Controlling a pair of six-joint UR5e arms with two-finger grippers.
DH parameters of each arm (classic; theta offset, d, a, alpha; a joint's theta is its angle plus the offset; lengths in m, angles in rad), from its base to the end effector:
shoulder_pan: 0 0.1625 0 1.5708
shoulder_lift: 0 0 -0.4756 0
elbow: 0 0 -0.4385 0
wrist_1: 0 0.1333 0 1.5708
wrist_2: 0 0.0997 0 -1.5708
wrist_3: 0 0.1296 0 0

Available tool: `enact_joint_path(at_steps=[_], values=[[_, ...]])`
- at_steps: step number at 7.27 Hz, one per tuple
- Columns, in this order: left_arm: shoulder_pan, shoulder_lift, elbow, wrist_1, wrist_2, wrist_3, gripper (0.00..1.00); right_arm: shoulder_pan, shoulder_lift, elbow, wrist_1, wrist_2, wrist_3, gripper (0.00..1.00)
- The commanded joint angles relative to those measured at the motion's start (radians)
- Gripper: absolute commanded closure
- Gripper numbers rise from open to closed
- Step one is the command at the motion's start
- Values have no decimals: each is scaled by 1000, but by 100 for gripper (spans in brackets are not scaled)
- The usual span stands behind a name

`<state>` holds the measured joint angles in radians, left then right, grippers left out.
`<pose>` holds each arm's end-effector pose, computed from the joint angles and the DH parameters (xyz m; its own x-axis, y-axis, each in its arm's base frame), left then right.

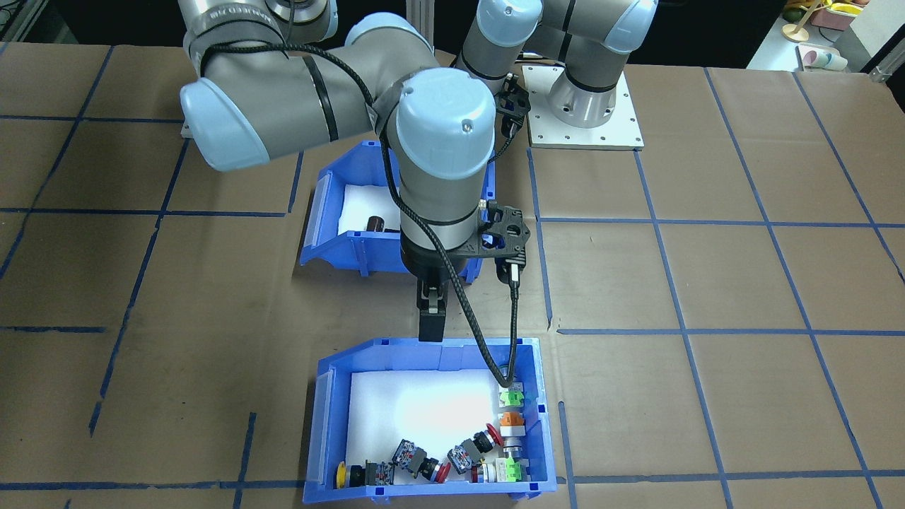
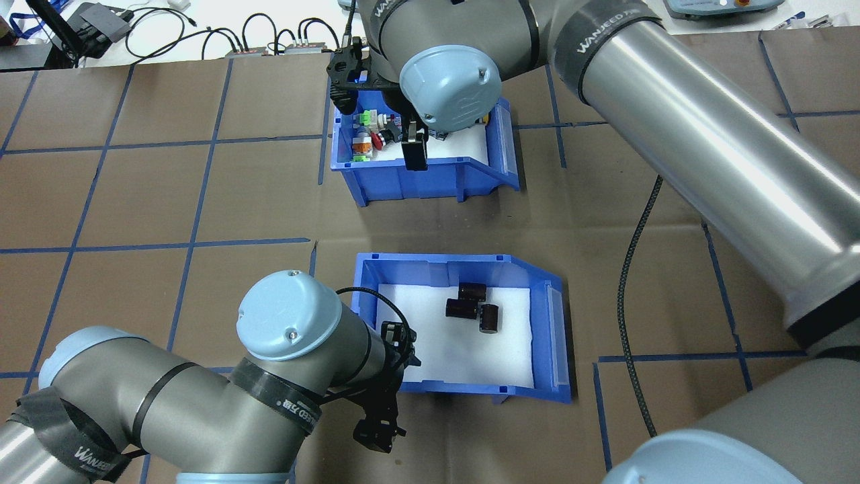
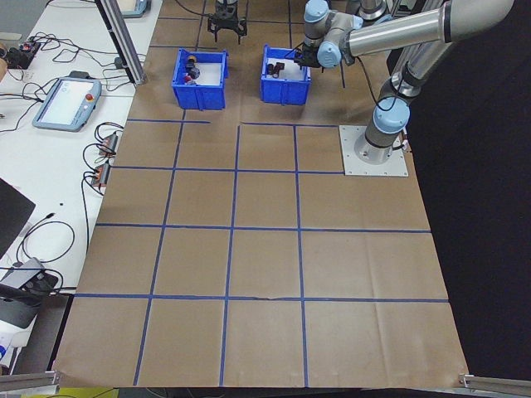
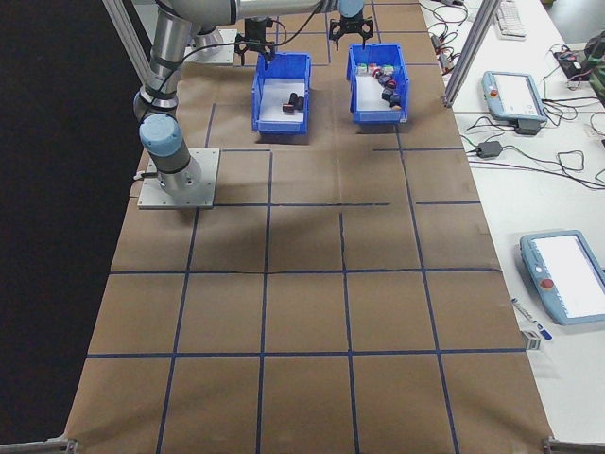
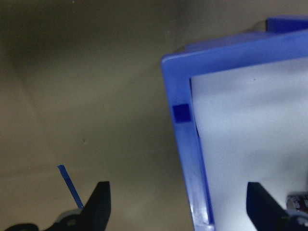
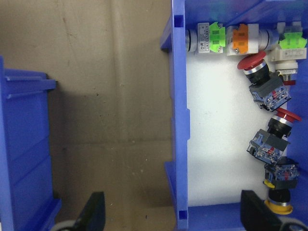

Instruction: Place battery box in front

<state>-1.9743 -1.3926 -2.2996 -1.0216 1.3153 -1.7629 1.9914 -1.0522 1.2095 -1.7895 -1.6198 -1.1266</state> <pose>-0.3054 -0.2925 0.2756 -0.2155 -0.9752 -0.0496 -0.9486 0.1970 0.2478 0.4329 -0.6568 0.3838 -0.0243 -0.9968 0.0764 -0.9995 0.0258 0.0178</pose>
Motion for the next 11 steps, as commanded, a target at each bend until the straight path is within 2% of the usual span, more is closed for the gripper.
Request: enact_joint_path(at_steps=[1,3,4,5,6,7,8,9,10,11], values=[[-1,-35,-12,108,-1,-64,1,9,72,-30,-19,8,-4,0],[-4,-98,-12,145,-1,-120,1,50,138,-33,-56,-3,2,0],[-15,-117,-12,187,1,-145,7,49,158,-34,-70,-3,1,0],[-17,-137,-11,219,-1,-145,21,50,164,-30,-76,-3,-4,0],[-21,-144,-14,239,-1,-145,46,49,169,-22,-74,-5,-6,0],[-21,-146,-12,256,-7,-136,78,49,181,-24,-76,-2,-6,2],[-21,-146,-12,282,-78,-135,100,47,185,-30,-76,-3,-6,16],[-21,-146,-14,285,-90,-130,100,47,185,-28,-76,-6,-15,49],[-21,-143,-14,285,-87,-129,100,47,182,-30,-76,-6,-63,75],[-20,-119,-11,285,-87,-127,100,46,175,-33,-76,-6,-71,91]])
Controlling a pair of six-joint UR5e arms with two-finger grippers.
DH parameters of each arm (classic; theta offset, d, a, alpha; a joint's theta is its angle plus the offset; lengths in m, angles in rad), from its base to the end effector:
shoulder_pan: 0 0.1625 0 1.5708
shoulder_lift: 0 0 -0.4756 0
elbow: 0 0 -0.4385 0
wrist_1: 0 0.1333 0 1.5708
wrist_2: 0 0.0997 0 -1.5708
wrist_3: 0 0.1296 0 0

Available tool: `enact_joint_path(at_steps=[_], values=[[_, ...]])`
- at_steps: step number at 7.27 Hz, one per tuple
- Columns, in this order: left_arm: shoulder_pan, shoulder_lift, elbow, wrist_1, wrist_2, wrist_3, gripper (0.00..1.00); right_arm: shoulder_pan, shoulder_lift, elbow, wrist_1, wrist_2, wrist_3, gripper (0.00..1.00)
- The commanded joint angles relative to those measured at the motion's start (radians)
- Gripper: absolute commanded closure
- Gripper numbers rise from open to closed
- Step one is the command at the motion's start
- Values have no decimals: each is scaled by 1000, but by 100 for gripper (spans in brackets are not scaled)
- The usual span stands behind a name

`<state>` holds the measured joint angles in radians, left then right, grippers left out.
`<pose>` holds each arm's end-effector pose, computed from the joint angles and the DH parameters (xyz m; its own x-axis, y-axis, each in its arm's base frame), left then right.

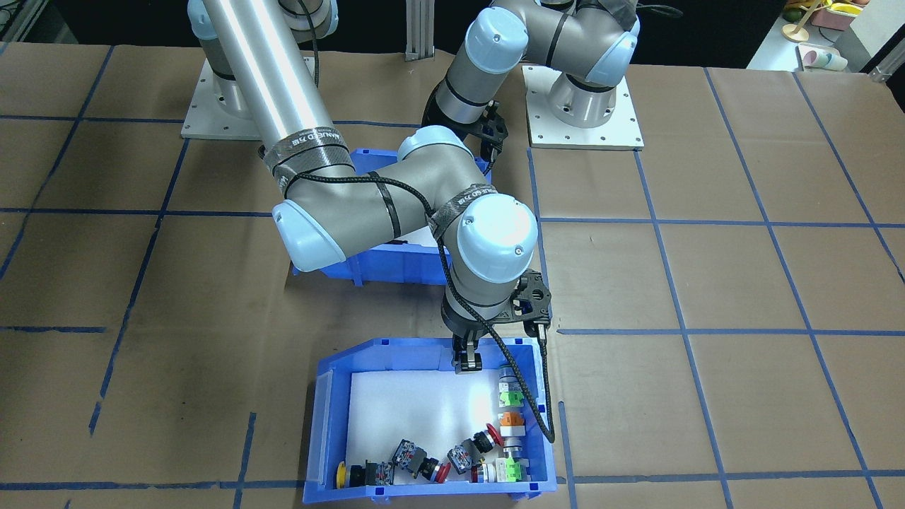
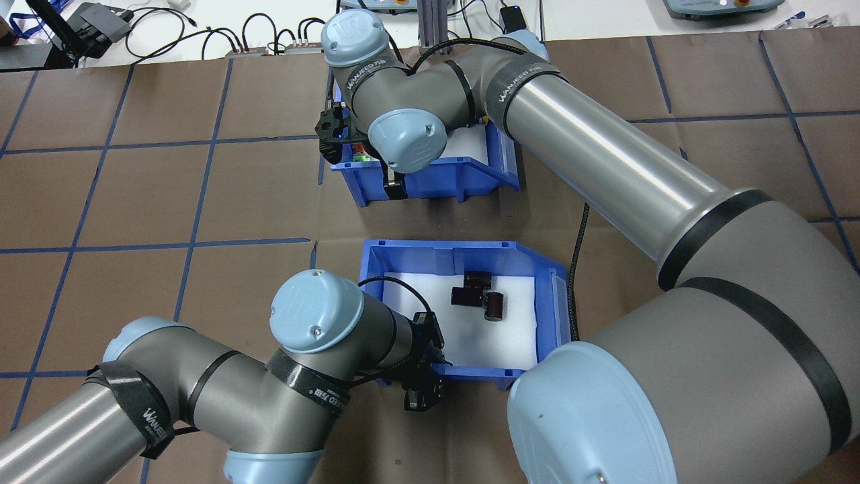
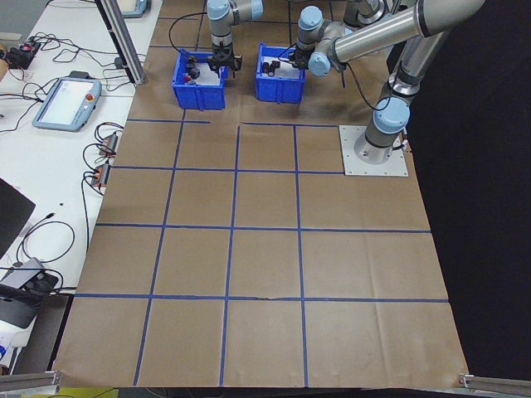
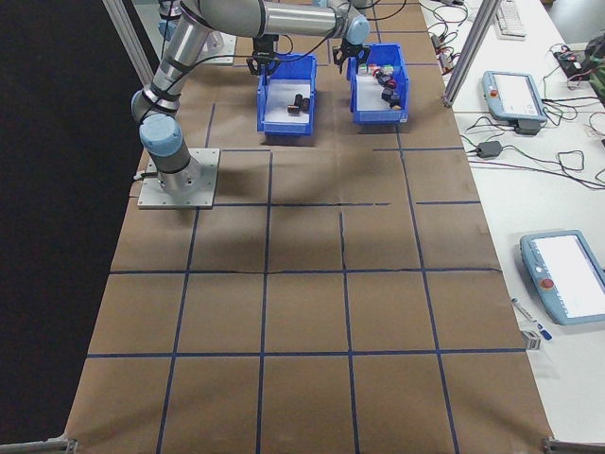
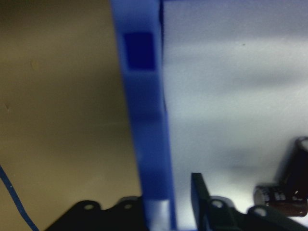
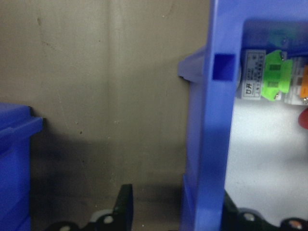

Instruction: Place battery box in front

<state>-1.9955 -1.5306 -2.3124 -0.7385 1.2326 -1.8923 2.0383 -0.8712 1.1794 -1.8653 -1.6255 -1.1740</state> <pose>-0.3381 -0.3198 0.2466 -0.1216 -0.9924 0.0199 -0.9277 0.1208 0.3533 0.4831 -0.6769 0.2626 0.0713 -0.9974 0.0085 -0.9959 -0.0707 0.0557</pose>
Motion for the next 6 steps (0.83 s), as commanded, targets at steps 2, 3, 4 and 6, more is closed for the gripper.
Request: enact_joint_path(at_steps=[2,3,4,6], values=[[29,88,10,-8,37,39,100,-9,-17,-26,0,-2,-36,100],[76,142,7,-66,59,85,100,-29,-26,-68,8,-7,-68,100],[108,176,4,-158,64,178,100,-55,-40,-104,20,-29,-131,100],[164,219,-1,-235,67,261,100,-189,-115,-106,69,-30,-273,100]])
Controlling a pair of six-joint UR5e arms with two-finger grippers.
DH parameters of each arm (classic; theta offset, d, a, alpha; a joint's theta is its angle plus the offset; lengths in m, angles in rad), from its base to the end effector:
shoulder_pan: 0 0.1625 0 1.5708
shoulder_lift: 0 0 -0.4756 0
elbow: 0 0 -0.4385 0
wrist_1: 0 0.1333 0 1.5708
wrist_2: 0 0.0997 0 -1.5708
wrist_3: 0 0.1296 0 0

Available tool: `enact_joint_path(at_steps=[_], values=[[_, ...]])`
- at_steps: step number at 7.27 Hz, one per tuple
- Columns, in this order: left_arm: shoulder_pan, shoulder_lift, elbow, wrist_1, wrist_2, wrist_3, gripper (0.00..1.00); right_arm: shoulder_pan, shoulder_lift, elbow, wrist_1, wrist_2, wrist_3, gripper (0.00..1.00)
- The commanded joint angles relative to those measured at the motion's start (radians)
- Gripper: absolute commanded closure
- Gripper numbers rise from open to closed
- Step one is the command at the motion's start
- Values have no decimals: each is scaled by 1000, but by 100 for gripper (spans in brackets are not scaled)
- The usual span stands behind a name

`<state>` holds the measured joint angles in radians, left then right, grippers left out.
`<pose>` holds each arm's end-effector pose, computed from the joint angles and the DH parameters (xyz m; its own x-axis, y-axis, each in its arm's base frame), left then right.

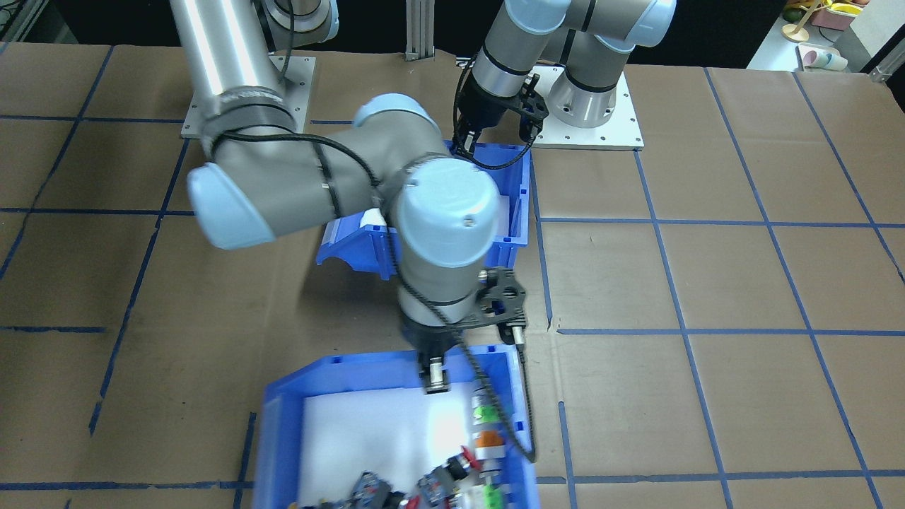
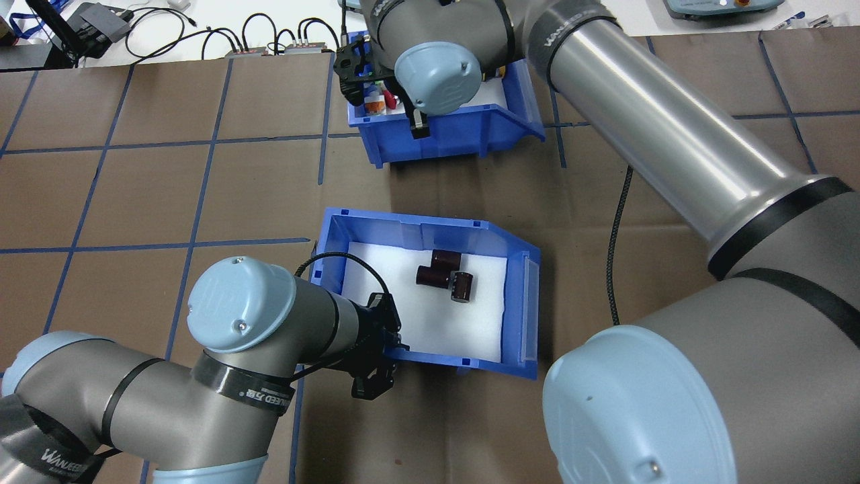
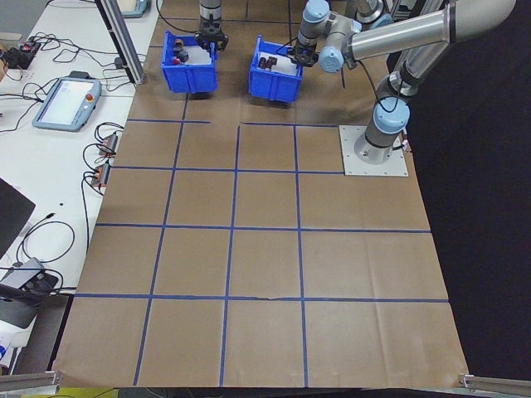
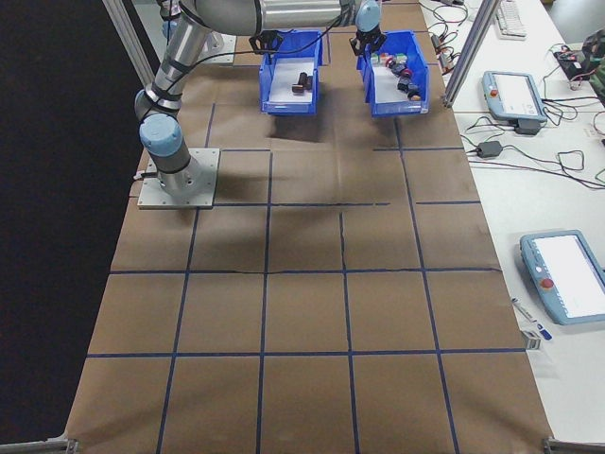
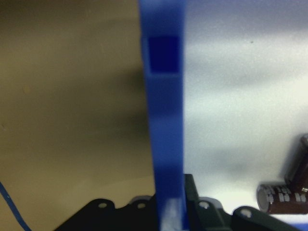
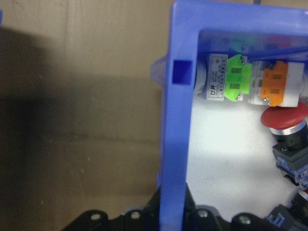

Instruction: Place battery box in front

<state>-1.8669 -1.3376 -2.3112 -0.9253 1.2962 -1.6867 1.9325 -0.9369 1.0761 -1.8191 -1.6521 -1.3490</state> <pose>-0.2747 -0.3232 0.3024 -0.1819 -0.9776 0.1059 -0.9371 0.2049 0.2827 0.4082 -0.7320 0.3673 0.1374 -0.9827 0.1240 -0.9898 -0.1315 0.0548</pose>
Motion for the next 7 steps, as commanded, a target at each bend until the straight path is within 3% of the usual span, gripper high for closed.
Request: enact_joint_path(at_steps=[1,3,4,5,7], values=[[76,26,-2,-49,5,97,100,-165,-77,-2,52,-3,-174,100],[312,15,22,-73,-18,279,100,-332,-123,2,125,-2,-354,100],[398,-26,60,-88,-67,338,100,-410,-153,24,179,3,-448,100],[429,-94,123,-93,-156,341,100,-476,-186,68,181,3,-525,100],[404,-309,316,-92,-169,323,100,-600,-284,212,182,6,-648,100]])
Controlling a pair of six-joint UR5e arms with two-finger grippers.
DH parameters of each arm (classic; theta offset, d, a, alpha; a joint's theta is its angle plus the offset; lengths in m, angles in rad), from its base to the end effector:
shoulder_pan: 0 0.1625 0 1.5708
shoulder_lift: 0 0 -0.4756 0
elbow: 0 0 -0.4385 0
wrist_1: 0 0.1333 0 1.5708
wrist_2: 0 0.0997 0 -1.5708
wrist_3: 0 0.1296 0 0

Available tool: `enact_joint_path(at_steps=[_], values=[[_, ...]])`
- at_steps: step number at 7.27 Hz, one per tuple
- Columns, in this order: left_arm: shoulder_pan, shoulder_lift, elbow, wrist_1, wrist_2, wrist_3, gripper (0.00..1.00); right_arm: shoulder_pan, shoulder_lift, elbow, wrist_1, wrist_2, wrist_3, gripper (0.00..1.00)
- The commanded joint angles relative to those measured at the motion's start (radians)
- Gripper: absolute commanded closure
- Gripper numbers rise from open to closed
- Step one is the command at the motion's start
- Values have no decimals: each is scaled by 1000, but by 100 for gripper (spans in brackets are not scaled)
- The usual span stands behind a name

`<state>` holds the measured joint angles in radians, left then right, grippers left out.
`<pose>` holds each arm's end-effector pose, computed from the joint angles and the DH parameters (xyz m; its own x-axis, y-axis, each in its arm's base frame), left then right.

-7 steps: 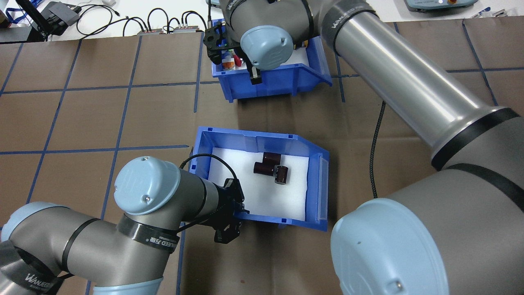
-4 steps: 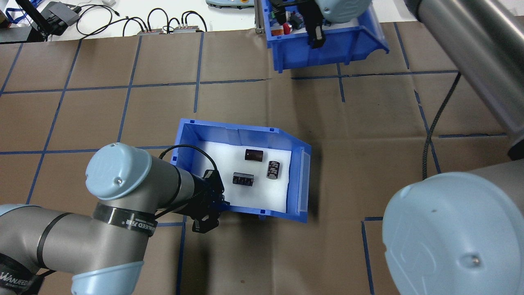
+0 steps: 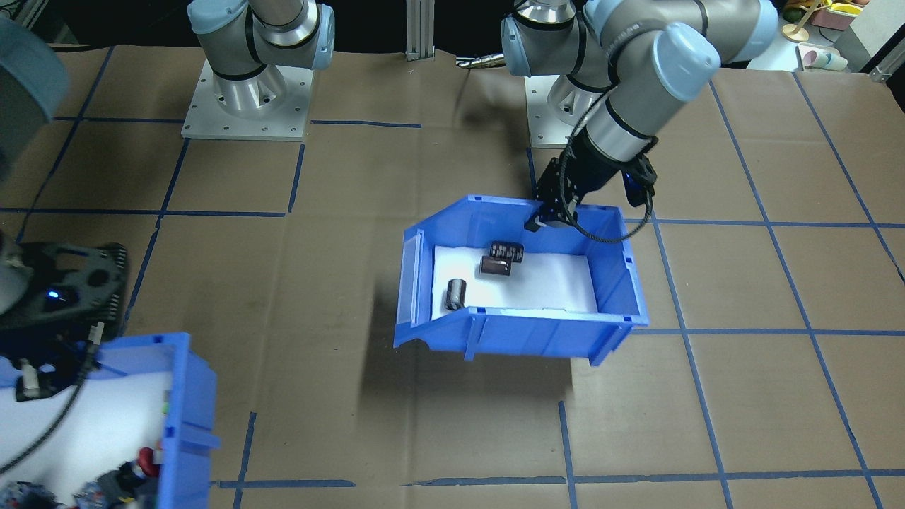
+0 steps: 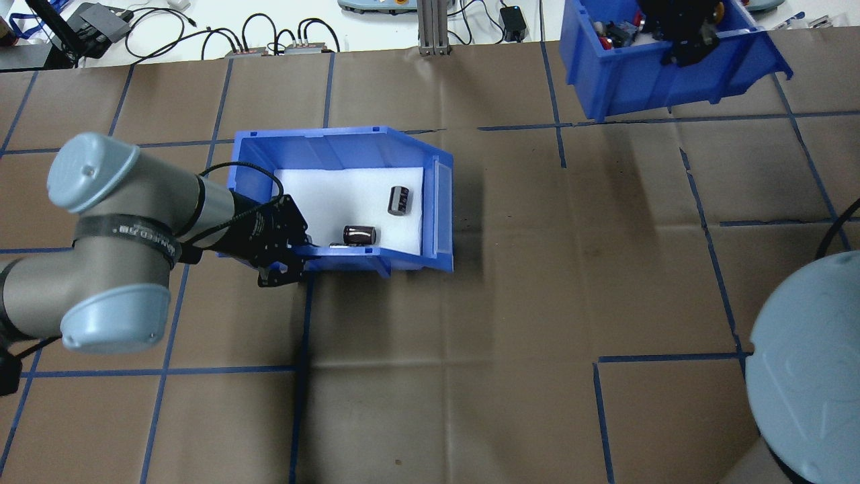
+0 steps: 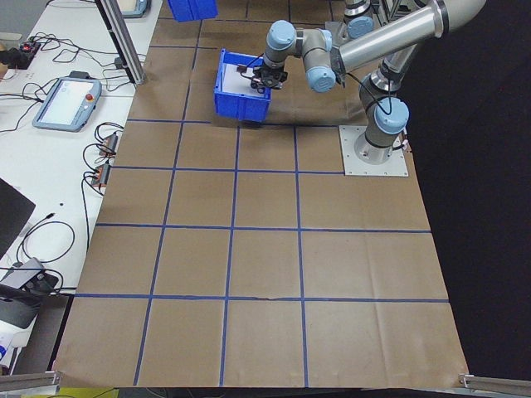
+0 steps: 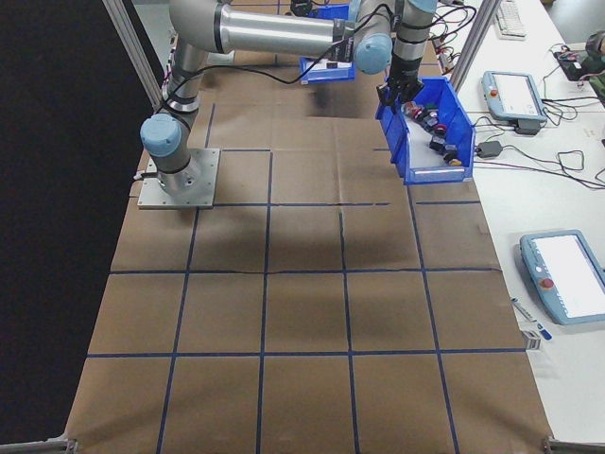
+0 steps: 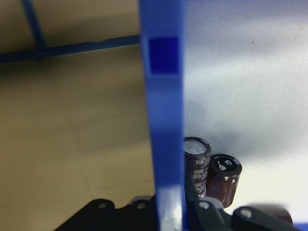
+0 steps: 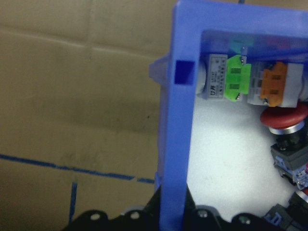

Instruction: Place battery box in front

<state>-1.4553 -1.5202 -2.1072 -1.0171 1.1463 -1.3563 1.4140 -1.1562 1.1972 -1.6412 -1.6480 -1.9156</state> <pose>-0.1311 -0.4896 0.3217 -0.0810 -0.9848 0.1537 -0.9121 0.1355 0.3871 0.0073 -0.7434 0.4536 0.1858 -0.9826 0.0016 -0.9793 -0.1851 0.0825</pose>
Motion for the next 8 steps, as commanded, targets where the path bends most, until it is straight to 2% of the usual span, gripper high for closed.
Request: enact_joint_path(at_steps=[1,3,4,6,8], values=[[-46,-203,183,2,-20,-21,100,-128,-132,196,-2,5,-129,100],[-173,-344,316,18,-16,-194,100,-152,-270,403,-22,7,-140,100],[-212,-386,360,22,-14,-237,100,-153,-322,474,-37,7,-135,100],[-244,-472,449,31,-16,-303,100,-152,-368,556,-39,5,-126,100],[-272,-515,522,38,-5,-348,100,-152,-376,573,-43,5,-120,100]])
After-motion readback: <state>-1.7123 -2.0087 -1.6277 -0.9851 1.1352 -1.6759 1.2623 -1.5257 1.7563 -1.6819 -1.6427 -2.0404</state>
